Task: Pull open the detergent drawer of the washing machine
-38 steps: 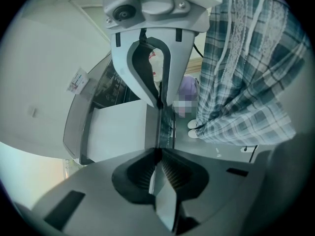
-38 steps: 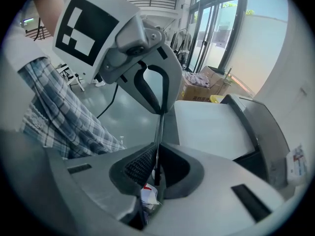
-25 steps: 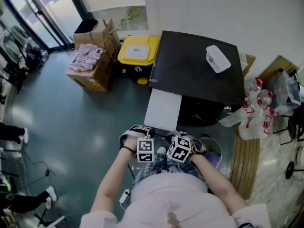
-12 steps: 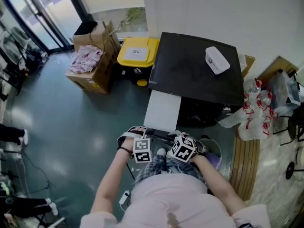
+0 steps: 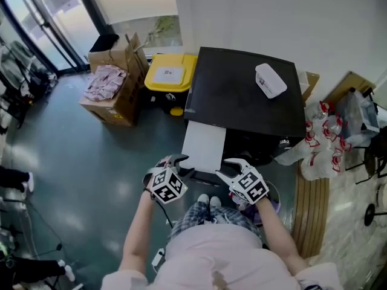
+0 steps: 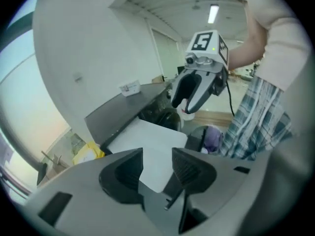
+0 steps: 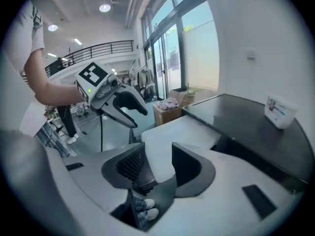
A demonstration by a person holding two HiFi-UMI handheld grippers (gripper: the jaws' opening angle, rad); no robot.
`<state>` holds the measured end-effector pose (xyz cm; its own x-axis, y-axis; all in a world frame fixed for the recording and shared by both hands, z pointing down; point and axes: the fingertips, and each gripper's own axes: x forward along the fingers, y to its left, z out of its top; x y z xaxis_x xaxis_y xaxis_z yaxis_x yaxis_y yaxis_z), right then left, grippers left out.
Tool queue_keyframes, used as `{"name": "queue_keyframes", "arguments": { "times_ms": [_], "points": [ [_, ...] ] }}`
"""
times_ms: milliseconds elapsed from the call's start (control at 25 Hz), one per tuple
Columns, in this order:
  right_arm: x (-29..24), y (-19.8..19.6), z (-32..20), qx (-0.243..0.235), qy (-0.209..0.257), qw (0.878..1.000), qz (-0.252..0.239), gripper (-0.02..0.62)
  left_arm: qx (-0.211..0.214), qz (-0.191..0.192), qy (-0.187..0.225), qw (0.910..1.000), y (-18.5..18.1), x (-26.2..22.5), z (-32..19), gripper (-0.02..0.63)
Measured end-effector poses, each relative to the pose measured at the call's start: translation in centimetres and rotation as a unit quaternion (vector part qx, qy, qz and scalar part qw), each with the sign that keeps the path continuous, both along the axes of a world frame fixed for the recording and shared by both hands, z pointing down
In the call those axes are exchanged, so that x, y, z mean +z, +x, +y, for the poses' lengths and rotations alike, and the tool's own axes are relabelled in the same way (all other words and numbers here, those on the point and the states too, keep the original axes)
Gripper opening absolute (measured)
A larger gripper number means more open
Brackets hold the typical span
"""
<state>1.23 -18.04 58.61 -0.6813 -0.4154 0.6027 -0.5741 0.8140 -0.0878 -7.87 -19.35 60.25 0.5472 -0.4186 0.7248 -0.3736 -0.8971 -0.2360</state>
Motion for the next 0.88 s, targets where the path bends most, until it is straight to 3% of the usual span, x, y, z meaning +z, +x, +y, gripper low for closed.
{"name": "queue_keyframes", "arguments": {
  "times_ms": [120, 200, 320, 440, 560, 680, 880],
  "points": [
    [-3.2, 3.0, -3.0, 0.076, 0.05, 0.995, -0.044, 0.178, -0.062, 0.075, 0.032, 0.9947, 0.3, -3.5, -3.4, 0.193],
    [-5.5, 5.2, -4.7, 0.125, 0.088, 0.986, -0.074, 0.167, -0.105, 0.13, 0.05, 0.9847, 0.5, -6.0, -5.5, 0.188],
    [-8.9, 8.6, -6.6, 0.188, 0.147, 0.965, -0.111, 0.141, -0.157, 0.21, 0.082, 0.9615, 0.7, -10.0, -8.1, 0.153],
    [-11.6, 11.7, -7.9, 0.245, 0.193, 0.941, -0.133, 0.112, -0.195, 0.266, 0.118, 0.9365, 0.7, -13.3, -10.2, 0.11],
    [-13.5, 14.4, -8.8, 0.289, 0.227, 0.919, -0.144, 0.07, -0.225, 0.3, 0.139, 0.9164, 0.5, -15.0, -11.8, 0.075],
    [-14.8, 16.6, -9.2, 0.326, 0.25, 0.899, -0.152, 0.043, -0.245, 0.316, 0.152, 0.9038, 0.5, -16.2, -12.8, 0.05],
    [-16.2, 19.3, -9.2, 0.374, 0.276, 0.871, -0.158, 0.028, -0.248, 0.322, 0.15, 0.9014, 1.4, -16.9, -13.5, 0.029]
  ]
}}
